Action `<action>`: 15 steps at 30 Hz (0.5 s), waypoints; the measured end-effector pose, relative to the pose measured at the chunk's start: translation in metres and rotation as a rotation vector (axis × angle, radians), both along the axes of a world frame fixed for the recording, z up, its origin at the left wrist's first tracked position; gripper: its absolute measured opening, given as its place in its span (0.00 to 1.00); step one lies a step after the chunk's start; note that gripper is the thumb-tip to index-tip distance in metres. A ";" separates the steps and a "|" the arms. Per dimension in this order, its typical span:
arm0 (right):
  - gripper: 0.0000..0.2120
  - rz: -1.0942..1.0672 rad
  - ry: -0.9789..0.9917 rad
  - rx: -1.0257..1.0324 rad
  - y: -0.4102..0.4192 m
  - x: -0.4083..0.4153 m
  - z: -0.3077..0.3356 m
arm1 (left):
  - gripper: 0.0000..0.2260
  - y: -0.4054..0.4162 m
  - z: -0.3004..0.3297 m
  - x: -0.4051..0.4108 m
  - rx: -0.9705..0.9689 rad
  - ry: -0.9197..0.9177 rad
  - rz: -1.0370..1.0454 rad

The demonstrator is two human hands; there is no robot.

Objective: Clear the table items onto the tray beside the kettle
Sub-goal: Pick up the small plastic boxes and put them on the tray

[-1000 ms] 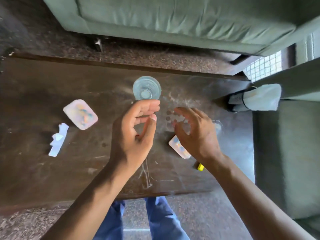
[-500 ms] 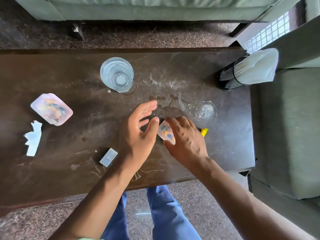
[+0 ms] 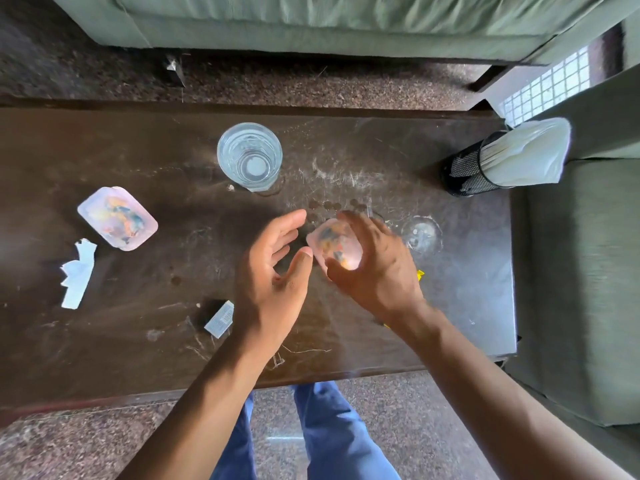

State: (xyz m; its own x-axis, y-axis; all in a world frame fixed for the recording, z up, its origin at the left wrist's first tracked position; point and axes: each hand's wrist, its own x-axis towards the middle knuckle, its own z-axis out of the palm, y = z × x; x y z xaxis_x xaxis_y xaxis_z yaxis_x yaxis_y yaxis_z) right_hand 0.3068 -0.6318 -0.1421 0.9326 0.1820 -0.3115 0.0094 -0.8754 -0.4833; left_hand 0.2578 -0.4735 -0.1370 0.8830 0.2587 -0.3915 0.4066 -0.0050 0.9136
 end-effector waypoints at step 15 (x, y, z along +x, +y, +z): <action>0.16 -0.270 0.866 1.198 0.092 0.039 0.048 | 0.51 0.073 0.041 -0.007 0.253 -0.168 -0.016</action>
